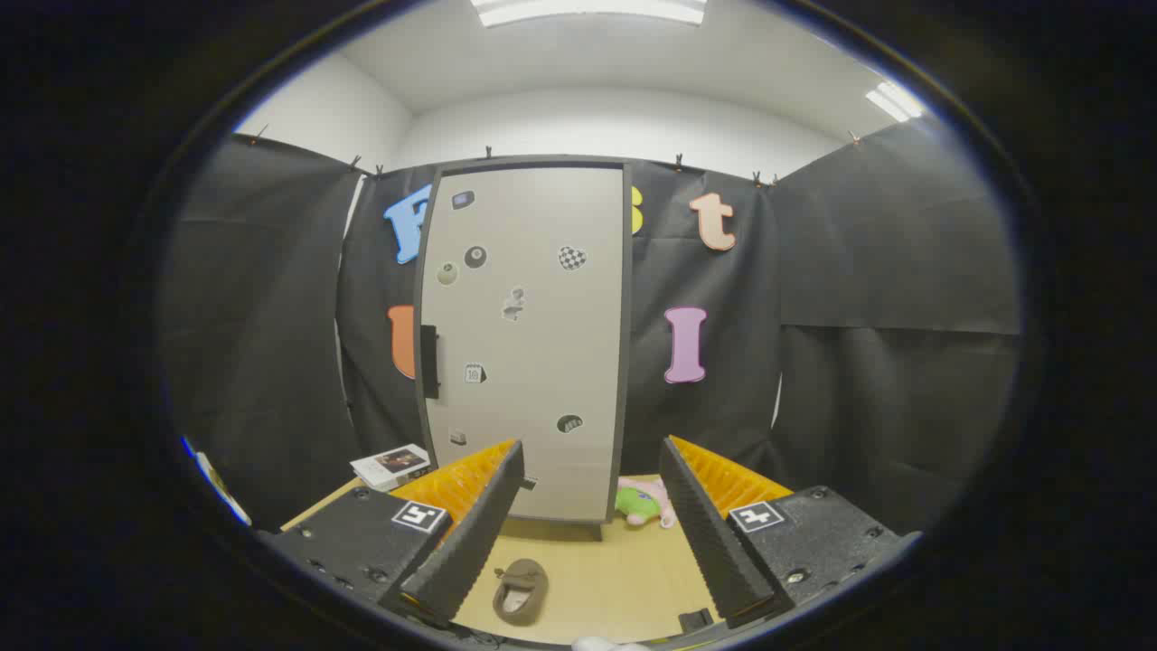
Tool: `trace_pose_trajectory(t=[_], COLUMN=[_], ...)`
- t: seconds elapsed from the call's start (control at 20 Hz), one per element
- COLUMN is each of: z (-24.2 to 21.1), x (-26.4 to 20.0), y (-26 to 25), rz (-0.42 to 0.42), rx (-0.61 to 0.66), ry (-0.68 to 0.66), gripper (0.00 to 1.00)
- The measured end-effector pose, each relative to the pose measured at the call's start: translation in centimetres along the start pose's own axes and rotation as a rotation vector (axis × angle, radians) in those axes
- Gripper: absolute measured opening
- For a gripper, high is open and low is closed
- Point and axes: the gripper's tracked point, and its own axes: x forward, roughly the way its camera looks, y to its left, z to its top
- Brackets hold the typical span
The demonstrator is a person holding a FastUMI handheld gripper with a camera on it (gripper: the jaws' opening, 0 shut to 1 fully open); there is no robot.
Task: Open the shoe cabinet door, grab the shoes and put them into the shoe cabinet, then close the shoe cabinet door.
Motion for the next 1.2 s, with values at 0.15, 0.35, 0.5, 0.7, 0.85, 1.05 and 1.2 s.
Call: trace_pose_trajectory(t=[0.15, 0.35, 0.5, 0.7, 0.85, 1.05, 1.2], z=[0.1, 0.3, 0.2, 0.1, 0.2, 0.3, 0.4], x=[0.0, 0.2, 0.5, 1.9, 3.9, 8.0, 12.0], y=[0.5, 1.2, 1.3, 2.5, 4.1, 9.5, 14.0], rz=[0.007, 0.018, 0.008, 0.007, 0.003, 0.059, 0.109], rx=[0.0, -0.004, -0.003, 0.003, 0.003, 0.035, 0.037], ry=[-0.004, -0.012, -0.006, 0.005, 0.008, 0.018, 0.022], gripper=[0.99, 0.99, 0.99, 0.99, 0.99, 0.99, 0.99])
